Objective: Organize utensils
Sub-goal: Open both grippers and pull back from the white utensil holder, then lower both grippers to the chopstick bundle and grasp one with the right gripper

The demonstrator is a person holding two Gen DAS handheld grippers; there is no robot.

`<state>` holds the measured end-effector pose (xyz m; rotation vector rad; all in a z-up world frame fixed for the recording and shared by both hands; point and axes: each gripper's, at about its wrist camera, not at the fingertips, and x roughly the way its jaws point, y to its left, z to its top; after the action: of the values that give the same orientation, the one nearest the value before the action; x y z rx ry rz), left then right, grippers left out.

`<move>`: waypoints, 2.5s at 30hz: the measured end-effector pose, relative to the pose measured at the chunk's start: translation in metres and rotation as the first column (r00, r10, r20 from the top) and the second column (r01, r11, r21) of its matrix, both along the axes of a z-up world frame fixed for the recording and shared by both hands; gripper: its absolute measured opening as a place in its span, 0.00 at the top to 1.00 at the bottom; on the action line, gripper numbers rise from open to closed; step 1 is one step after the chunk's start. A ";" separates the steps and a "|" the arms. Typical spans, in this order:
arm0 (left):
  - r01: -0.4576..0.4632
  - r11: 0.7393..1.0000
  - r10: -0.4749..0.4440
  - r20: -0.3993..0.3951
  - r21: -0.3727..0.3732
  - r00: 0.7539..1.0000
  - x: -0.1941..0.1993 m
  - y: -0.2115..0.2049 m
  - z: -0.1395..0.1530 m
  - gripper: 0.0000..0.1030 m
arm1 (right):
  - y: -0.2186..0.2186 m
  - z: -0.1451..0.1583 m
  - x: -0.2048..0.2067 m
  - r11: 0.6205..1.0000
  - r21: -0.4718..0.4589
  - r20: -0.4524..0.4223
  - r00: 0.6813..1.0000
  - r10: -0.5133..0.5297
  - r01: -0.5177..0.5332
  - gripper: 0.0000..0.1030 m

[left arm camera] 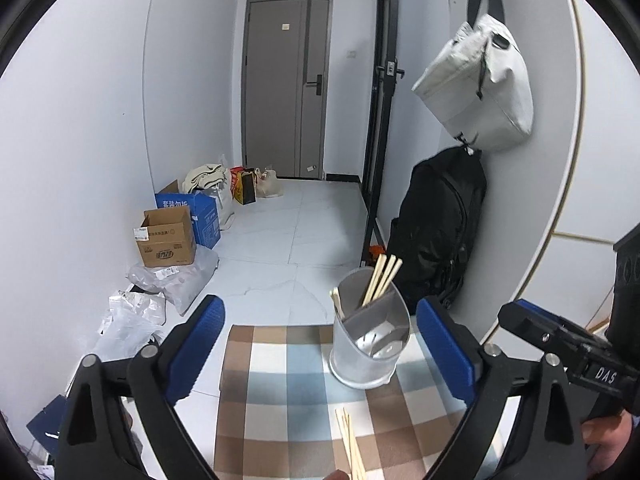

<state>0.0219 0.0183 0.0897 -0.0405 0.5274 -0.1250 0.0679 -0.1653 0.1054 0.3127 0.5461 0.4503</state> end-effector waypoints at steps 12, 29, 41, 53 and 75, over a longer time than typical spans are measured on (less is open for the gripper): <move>-0.024 0.999 0.023 -0.033 -0.032 0.999 -0.021 0.000 -0.043 0.06 | -0.003 -0.032 -0.034 0.999 -0.034 -0.008 1.000 -0.026 0.026 0.01; -0.103 0.993 0.094 -0.130 -0.064 0.987 -0.010 0.022 -0.110 0.06 | 0.012 -0.092 -0.039 0.991 -0.131 -0.077 0.997 0.023 -0.033 0.00; -0.188 0.968 0.138 -0.277 -0.164 0.951 0.005 0.062 -0.128 0.06 | 0.043 -0.156 0.006 0.981 -0.146 -0.385 0.921 0.064 -0.130 0.03; -0.211 0.948 0.111 -0.374 -0.239 0.921 0.014 0.090 -0.142 0.06 | 0.087 -0.208 0.043 0.952 -0.232 -0.504 0.862 0.056 -0.197 0.38; -0.255 0.933 0.150 -0.371 -0.255 0.917 0.012 0.114 -0.145 0.06 | 0.107 -0.198 0.051 0.912 -0.377 -0.454 0.891 -0.028 -0.164 0.94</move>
<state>0.0338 0.1318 -0.0549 -0.4209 0.8504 0.0112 0.1185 -0.0579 -0.0930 -0.0124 1.0943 0.3192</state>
